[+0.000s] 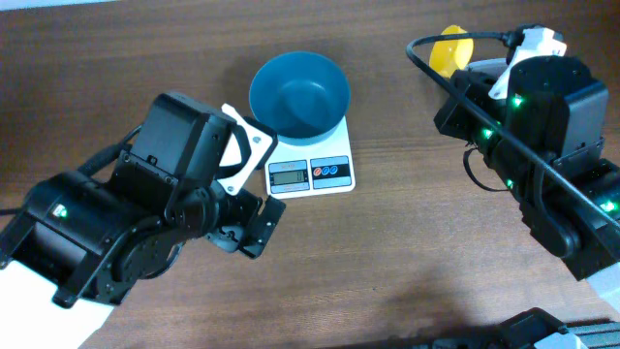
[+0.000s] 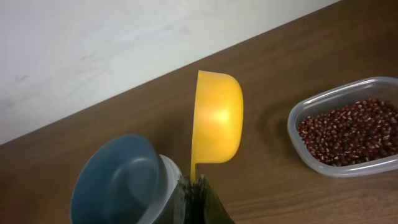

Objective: Scoop item into bowl and weigh 50g on scale
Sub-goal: 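Carry the scoop with the right gripper toward the bean tub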

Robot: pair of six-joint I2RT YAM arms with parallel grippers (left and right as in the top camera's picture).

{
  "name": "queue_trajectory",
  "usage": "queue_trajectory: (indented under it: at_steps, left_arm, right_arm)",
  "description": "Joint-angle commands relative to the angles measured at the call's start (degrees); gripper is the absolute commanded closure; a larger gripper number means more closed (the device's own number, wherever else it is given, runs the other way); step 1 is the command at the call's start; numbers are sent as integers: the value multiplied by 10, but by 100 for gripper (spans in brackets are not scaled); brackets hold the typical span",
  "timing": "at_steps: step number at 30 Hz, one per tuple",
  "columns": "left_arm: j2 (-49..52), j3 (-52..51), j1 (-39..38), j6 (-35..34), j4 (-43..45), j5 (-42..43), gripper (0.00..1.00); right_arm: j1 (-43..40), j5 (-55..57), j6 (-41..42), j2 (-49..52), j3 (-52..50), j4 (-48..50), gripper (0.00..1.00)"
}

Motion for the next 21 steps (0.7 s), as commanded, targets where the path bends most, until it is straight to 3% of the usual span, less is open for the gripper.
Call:
queue_trajectory:
  at_steps: [1, 8, 11, 16, 21]
  left_arm:
    - [-1, 15, 3, 5, 19, -8, 1]
    - [-1, 15, 3, 5, 19, -8, 1]
    - [-1, 15, 3, 5, 19, -8, 1]
    - [-1, 15, 3, 5, 19, -8, 1]
    - [-1, 15, 3, 5, 19, -8, 1]
  right_arm:
    - [-4, -12, -6, -4, 8, -14, 96]
    - [-4, -14, -7, -30, 8, -37, 96]
    - [-4, -64, -99, -53, 8, -48, 96]
    - [-4, -62, -148, -92, 11, -75, 96]
    - [-56, -50, -148, -83, 59, -189, 96]
